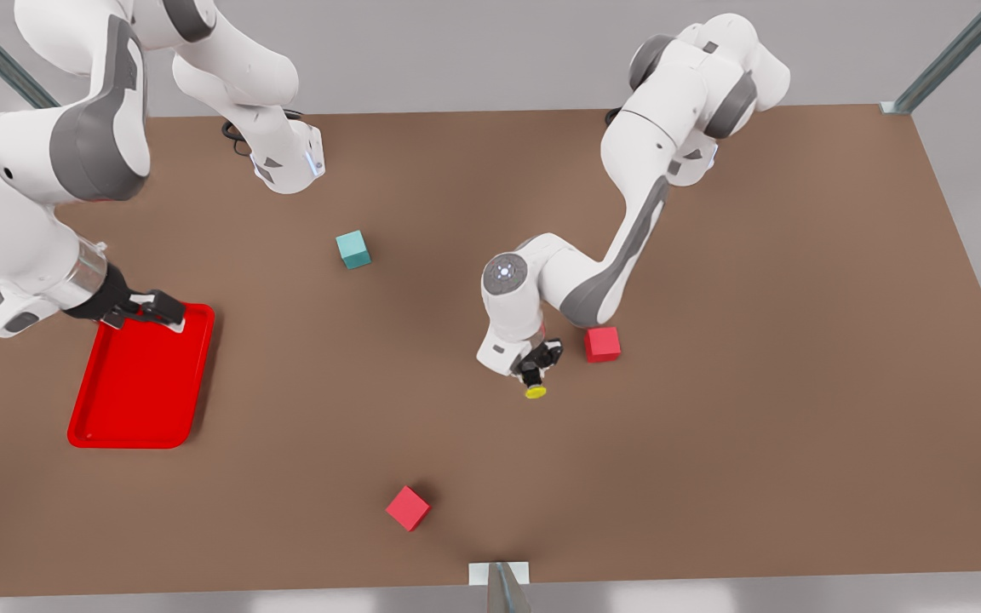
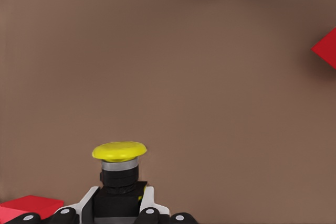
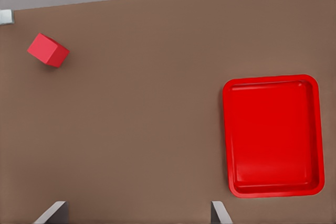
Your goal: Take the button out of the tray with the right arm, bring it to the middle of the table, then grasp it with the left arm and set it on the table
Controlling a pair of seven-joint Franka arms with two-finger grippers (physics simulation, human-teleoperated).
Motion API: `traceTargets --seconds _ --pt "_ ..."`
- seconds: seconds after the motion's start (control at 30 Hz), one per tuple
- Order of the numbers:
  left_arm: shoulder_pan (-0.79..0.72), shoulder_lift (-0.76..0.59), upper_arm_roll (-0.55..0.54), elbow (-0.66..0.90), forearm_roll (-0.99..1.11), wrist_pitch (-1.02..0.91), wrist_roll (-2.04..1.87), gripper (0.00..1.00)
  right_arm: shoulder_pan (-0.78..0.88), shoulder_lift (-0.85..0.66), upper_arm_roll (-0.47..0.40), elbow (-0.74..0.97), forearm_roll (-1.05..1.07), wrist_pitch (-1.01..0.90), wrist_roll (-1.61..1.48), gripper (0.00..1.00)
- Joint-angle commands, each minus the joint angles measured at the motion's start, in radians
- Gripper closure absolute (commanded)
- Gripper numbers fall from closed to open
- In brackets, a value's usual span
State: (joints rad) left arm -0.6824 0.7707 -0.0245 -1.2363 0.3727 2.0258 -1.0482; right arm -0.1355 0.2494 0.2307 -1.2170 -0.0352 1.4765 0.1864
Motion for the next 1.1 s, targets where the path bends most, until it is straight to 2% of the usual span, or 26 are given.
traceTargets --seconds 0.0,0.13,0.2,0.4,0.43,0.47,0.5,0.83,1.07 --pt "-0.008 0.005 0.008 0.0 0.172 -0.033 -0.944 0.62 -0.003 -0.007 0.001 0.001 -0.005 -0.015 -0.007 0.0" --pt "-0.039 0.018 0.009 0.0 0.333 -0.203 -1.233 0.63 -0.007 -0.004 -0.004 -0.006 -0.005 -0.015 -0.007 0.0" --pt "-0.081 0.076 0.009 0.001 0.426 -0.281 -1.408 0.63 -0.035 -0.009 -0.004 -0.009 0.0 -0.022 -0.01 0.0" --pt "-0.158 0.133 0.011 0.004 0.485 -0.503 -1.556 0.63 -0.052 -0.027 -0.002 -0.01 0.009 -0.053 -0.01 0.0" --pt "-0.16 0.151 0.014 0.004 0.489 -0.506 -1.602 0.63 -0.053 -0.028 -0.002 -0.01 0.009 -0.059 -0.01 0.0" --pt "-0.187 0.177 0.078 0.023 0.492 -0.504 -1.607 0.63 -0.061 -0.025 -0.004 -0.01 0.009 -0.067 -0.01 0.0" --pt "-0.187 0.199 0.089 0.026 0.494 -0.506 -1.619 0.63 -0.062 -0.022 -0.004 -0.01 0.009 -0.065 -0.01 0.0" --pt "-0.318 0.252 0.089 0.032 0.495 -0.512 -1.65 0.63 -0.075 -0.019 -0.002 -0.013 0.009 -0.071 -0.01 0.0" --pt "-0.341 0.288 0.089 0.034 0.508 -0.495 -1.707 0.63 -0.079 -0.024 -0.002 -0.01 0.009 -0.091 -0.01 0.0"
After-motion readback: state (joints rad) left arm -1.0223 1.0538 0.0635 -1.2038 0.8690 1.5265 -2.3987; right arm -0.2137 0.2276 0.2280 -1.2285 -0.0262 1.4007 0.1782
